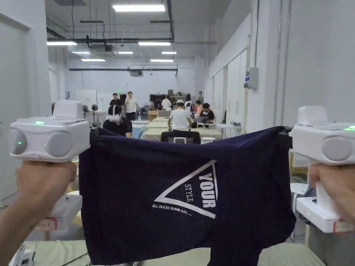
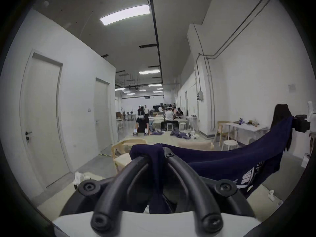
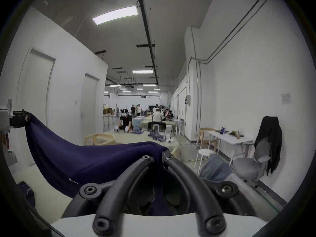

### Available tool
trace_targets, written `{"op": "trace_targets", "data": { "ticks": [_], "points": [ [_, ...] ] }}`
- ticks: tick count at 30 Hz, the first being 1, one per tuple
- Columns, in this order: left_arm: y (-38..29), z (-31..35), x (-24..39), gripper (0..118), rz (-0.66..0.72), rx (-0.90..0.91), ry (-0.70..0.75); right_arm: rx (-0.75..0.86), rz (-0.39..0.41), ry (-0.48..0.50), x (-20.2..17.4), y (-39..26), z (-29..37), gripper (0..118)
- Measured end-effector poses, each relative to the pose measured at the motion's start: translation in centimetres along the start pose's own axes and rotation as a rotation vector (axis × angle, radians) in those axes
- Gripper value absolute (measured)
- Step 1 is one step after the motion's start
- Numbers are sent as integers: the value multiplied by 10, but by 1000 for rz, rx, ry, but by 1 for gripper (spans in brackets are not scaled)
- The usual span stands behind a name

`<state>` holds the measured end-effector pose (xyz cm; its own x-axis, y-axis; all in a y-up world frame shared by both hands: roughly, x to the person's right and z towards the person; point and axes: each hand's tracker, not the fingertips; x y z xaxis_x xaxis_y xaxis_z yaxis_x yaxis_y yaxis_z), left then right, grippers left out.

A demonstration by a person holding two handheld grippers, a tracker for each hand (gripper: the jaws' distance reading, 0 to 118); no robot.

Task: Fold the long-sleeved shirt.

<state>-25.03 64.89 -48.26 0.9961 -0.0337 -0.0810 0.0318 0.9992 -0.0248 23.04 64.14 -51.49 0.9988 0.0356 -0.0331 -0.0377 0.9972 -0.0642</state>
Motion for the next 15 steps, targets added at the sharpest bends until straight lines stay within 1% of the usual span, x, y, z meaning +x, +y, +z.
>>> {"op": "trace_targets", "data": {
  "ticks": [1, 2, 3, 4, 5, 6, 7, 8, 9, 10, 11, 12, 13, 15],
  "points": [
    [-17, 11, 0, 12, -14, -38, -27, -24, 13, 2, 1, -16, 8, 5],
    [-37, 26, -2, 12, 12, -50, -42, -34, 11, 6, 3, -32, 19, 5],
    [-57, 40, -4, 12, 49, -75, -55, -50, 4, 47, 1, -52, 45, 5],
    [-74, 52, -6, 12, 31, -115, -75, -76, 32, 50, 2, -67, 58, 5],
    [-98, 70, -8, 12, 65, -106, -73, -86, 28, 56, 5, -89, 74, 5],
    [-119, 85, -9, 12, 86, -141, -86, -125, 18, 68, 8, -109, 86, 5],
    [-140, 101, -9, 12, 70, -187, -104, -128, 74, 55, 4, -127, 113, 5],
    [-165, 122, -13, 12, 135, -182, -105, -142, 90, 52, 2, -152, 136, 5],
    [-188, 137, -12, 12, 134, -239, -140, -180, 88, 52, 3, -177, 155, 5],
    [-209, 154, -11, 12, 97, -279, -162, -220, 90, 71, 5, -197, 175, 5],
    [-229, 172, -12, 12, 116, -287, -152, -248, 39, 78, 9, -225, 190, 5],
    [-252, 192, -14, 12, 157, -336, -180, -304, 6, 95, 13, -251, 209, 5],
    [-271, 214, -16, 12, 162, -387, -211, -342, 7, 100, 16, -276, 231, 5],
    [-305, 249, -16, 12, 177, -443, -219, -407, 43, 99, 16, -320, 269, 5]
  ]
}}
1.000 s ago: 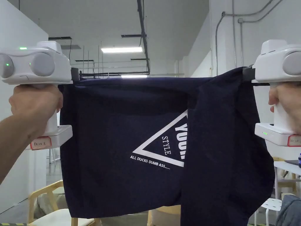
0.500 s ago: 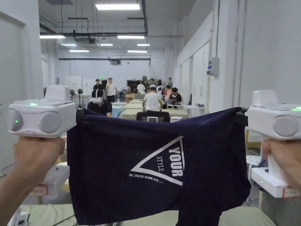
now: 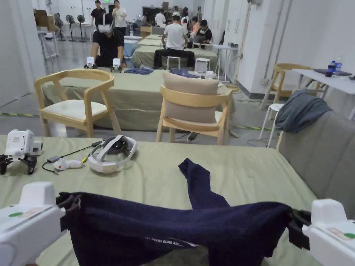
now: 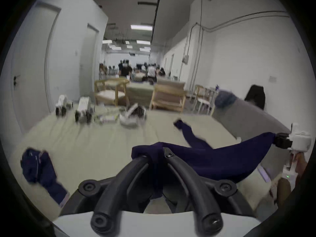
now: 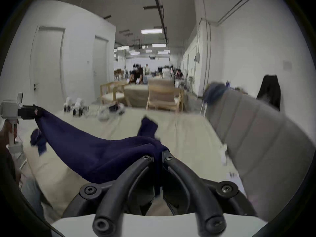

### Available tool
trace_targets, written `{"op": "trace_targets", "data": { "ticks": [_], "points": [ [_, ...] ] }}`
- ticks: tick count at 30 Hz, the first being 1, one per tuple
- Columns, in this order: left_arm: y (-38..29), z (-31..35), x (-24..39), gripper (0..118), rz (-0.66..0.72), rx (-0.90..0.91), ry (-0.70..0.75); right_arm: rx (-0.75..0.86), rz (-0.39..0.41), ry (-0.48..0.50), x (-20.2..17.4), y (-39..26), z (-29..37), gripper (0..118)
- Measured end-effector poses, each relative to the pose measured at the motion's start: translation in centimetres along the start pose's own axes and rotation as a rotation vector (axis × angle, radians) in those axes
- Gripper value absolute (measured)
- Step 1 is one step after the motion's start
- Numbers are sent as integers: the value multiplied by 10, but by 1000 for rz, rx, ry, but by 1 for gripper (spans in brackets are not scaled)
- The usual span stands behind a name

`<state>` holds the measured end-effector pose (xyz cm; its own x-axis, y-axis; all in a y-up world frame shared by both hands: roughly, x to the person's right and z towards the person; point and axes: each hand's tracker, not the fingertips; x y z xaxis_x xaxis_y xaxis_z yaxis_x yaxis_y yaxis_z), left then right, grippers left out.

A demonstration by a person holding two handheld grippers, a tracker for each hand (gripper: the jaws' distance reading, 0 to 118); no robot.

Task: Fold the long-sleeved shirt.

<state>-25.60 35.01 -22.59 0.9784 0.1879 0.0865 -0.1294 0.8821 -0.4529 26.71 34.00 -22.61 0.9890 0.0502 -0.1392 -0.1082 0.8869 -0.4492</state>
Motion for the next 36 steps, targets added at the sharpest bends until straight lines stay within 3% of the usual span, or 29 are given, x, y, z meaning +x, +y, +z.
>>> {"op": "trace_targets", "data": {
  "ticks": [5, 7, 11, 14, 16, 18, 20, 21, 22, 23, 25, 27, 29, 30, 32, 33, 36],
  "points": [
    [-86, 28, -14, 12, -35, -249, -9, -229, -72, 27, -2, -100, 32, 5],
    [-112, 36, -19, 12, -20, -344, -5, -373, -40, 32, -3, -125, 35, 5],
    [-152, 39, -17, 12, -143, -537, 27, -607, -43, 58, -3, -163, 29, 5],
    [-177, 28, -20, 13, -118, -673, 42, -738, -16, 69, -9, -180, 16, 5],
    [-189, 18, -19, 19, -102, -680, 22, -785, 39, 63, -17, -191, 6, 6],
    [-193, 13, -16, 28, -97, -666, 45, -778, 34, 40, -16, -194, -1, 12],
    [-189, 12, -16, 97, -97, -663, 114, -740, 25, -21, -15, -188, 0, 71],
    [-181, 20, -13, 111, -96, -597, 135, -698, 40, -37, -13, -181, 4, 101],
    [-169, 27, -11, 104, -71, -509, 96, -622, 29, -39, -11, -169, 10, 117],
    [-160, 30, -9, 100, -57, -488, 97, -569, 6, -35, -10, -157, 14, 117],
    [-129, 30, -3, 106, -32, -398, 139, -436, -60, -44, -11, -129, 19, 117],
    [-113, 23, 10, 111, -58, -286, 163, -289, -68, -61, -17, -104, 19, 117],
    [-92, 9, 20, 105, -48, -220, 173, -158, -74, -48, -28, -86, 13, 108],
    [-89, 1, 23, 93, -28, -203, 155, -110, -76, -48, -33, -80, 9, 88],
    [-89, -16, 25, 27, 1, -198, 133, -85, -80, -58, -43, -72, -1, 6],
    [-84, -30, 23, 6, 26, -213, 133, -75, -96, -76, -47, -73, -7, 0],
    [-93, -72, 14, 4, 71, -256, 107, -104, -127, -28, -53, -76, -24, 0]
  ]
}}
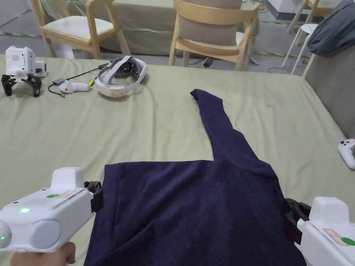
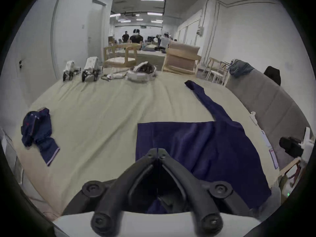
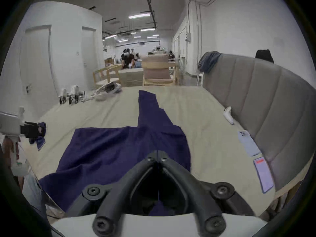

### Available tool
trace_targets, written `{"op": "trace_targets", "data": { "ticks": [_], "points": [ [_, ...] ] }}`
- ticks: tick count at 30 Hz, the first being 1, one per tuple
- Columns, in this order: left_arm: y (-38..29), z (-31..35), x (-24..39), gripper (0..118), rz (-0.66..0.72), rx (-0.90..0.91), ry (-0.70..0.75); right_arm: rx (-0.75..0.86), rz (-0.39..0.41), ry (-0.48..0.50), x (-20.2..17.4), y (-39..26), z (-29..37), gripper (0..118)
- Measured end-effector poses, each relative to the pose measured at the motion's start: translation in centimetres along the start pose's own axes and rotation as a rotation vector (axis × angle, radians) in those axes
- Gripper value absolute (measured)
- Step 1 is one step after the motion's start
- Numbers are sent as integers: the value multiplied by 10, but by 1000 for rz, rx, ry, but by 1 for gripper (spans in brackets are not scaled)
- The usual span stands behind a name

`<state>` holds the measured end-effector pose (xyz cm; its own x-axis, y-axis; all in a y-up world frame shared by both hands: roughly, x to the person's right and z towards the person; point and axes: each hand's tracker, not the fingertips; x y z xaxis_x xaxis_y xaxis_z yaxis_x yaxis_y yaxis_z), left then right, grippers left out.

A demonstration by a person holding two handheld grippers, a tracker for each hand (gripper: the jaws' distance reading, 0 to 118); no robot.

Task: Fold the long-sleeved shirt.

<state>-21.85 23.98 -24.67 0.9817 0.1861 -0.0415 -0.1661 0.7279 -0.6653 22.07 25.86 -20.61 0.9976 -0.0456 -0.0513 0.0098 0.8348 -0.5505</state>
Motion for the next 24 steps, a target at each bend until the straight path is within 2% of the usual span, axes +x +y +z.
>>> {"op": "trace_targets", "data": {
  "ticks": [1, 2, 3, 4, 5, 6, 7, 11, 13, 14, 15, 16, 17, 18, 19, 20, 21, 22, 24],
  "points": [
    [9, -13, -4, 5, 12, -23, -13, 2, -3, -3, -2, -2, -5, 0],
    [15, -32, -9, 15, 0, -52, -5, -6, 4, -10, -4, -4, -10, 0],
    [20, -48, -12, 41, 0, -70, 21, -18, 10, -23, -4, -5, -15, 0],
    [28, -71, -18, 92, 9, -105, 22, -31, 2, -24, -3, -6, -21, 0],
    [39, -90, -23, 111, 13, -135, 11, -43, -14, -9, -1, -7, -26, 0],
    [46, -112, -27, 106, -2, -169, 29, -48, -20, -8, 0, -7, -31, 0],
    [57, -122, -34, 103, 0, -117, 60, -51, -20, -18, 0, -7, -36, 0],
    [87, -178, -41, 105, 23, -223, 106, -75, -23, -27, 7, -7, -54, 0],
    [71, -200, -40, 101, 26, -313, 74, -89, -33, -34, 13, -7, -64, 0],
    [64, -204, -41, 87, 29, -327, 79, -94, -36, -37, 18, -7, -69, 0],
    [61, -206, -42, 57, 49, -323, 131, -98, -40, -39, 24, -6, -73, 0],
    [57, -200, -41, 36, 50, -309, 167, -100, -50, -48, 31, -4, -78, 0],
    [55, -201, -43, 32, 41, -269, 110, -106, -64, -55, 40, -2, -85, 0],
    [54, -198, -41, 21, -3, -277, 104, -121, -82, -55, 50, 2, -93, 8],
    [54, -197, -41, 13, -49, -278, 108, -151, -101, -47, 61, 6, -105, 43],
    [55, -196, -43, 12, -21, -284, 99, -190, -118, -51, 71, 10, -120, 82],
    [57, -202, -49, 12, 1, -291, 90, -206, -139, -55, 80, 15, -137, 112],
    [59, -205, -51, 12, 15, -313, 81, -212, -166, -49, 88, 20, -151, 117],
    [60, -207, -50, 12, 18, -322, 81, -223, -158, -42, 96, 39, -190, 116]
  ]
}}
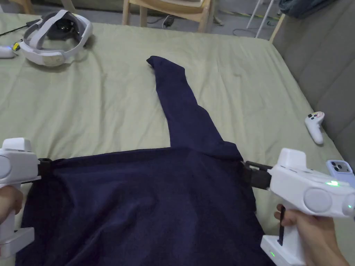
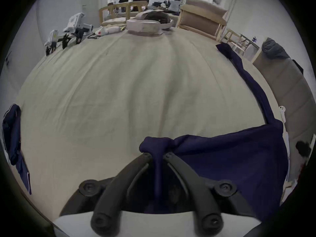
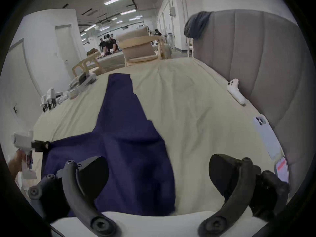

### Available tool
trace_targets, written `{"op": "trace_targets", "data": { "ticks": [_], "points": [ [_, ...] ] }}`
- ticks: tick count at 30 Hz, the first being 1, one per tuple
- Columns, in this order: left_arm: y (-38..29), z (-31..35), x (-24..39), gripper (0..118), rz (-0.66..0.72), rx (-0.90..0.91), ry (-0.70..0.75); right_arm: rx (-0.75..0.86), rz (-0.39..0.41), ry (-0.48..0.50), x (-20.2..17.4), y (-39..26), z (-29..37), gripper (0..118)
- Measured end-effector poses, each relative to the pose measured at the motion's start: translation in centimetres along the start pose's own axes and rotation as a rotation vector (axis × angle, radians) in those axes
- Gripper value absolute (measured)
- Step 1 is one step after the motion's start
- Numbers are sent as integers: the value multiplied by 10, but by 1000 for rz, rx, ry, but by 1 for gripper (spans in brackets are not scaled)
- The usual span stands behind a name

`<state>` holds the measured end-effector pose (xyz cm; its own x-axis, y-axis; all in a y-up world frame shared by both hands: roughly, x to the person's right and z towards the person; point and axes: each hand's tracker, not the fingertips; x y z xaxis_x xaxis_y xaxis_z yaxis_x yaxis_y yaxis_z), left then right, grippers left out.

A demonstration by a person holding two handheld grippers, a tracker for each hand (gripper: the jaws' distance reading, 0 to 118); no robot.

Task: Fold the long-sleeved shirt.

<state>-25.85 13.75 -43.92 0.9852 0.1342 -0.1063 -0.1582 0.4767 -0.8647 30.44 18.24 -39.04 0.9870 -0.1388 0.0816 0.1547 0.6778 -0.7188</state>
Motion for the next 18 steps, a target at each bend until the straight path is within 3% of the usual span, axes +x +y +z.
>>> {"op": "trace_targets", "data": {
  "ticks": [3, 6, 8, 9, 10, 11, 12, 14, 16, 18],
  "points": [
    [-1, -2, 2, 12, -24, -5, 10, -65, 39, 75, -1, 34, -54, 115],
    [2, -4, -1, 12, -34, -17, 6, -165, -24, 99, -3, 53, -97, 92],
    [4, -6, -4, 12, -20, -25, -1, -239, -31, 107, -7, 55, -115, 68],
    [3, -6, -4, 12, -17, -26, -4, -295, -38, 135, -9, 53, -119, 45],
    [3, -7, -4, 12, -16, -27, -6, -319, -23, 160, -10, 52, -122, 9],
    [3, -7, -4, 12, -27, -27, -9, -272, 37, 107, -14, 51, -118, 1],
    [3, -7, -6, 12, -31, -26, -12, -226, 63, 93, -18, 46, -108, 1],
    [0, -5, -6, 12, -27, -18, -20, -231, 10, 163, -17, 44, -95, 0],
    [-3, 1, -9, 11, -16, 0, -33, -154, 28, 141, -20, 41, -69, 0],
    [-7, 21, -7, 11, 9, 57, -47, -77, 21, 181, -20, 44, -39, 0]
  ]
}}
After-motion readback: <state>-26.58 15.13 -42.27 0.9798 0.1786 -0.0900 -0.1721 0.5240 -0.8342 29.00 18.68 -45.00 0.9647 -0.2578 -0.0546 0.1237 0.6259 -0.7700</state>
